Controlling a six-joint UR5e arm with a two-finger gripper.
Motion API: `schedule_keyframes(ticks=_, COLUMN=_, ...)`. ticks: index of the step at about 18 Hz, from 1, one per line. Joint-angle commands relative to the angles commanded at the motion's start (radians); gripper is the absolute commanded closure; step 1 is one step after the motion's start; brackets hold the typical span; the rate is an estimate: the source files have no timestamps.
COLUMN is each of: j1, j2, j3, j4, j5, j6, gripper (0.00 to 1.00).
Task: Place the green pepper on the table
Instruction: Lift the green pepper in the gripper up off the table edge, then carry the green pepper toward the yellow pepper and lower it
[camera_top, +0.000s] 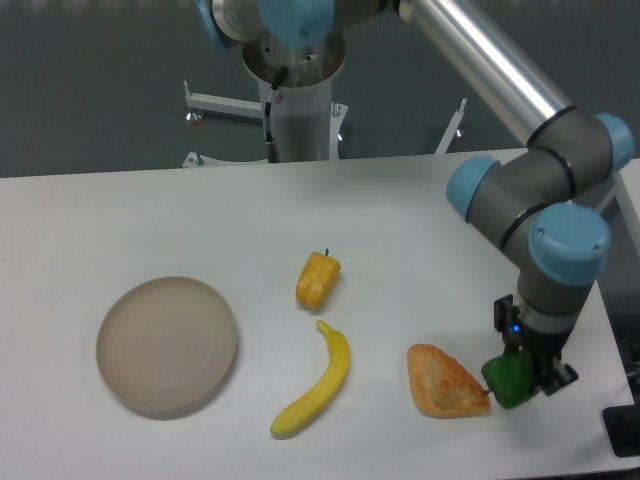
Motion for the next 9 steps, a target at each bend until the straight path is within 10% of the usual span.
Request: schedule_keyframes(ticks=9, j1=0.051, j2=0.123, j3=-0.221, j4=0.018, j5=-0.002, j6=0.113, gripper=0.51)
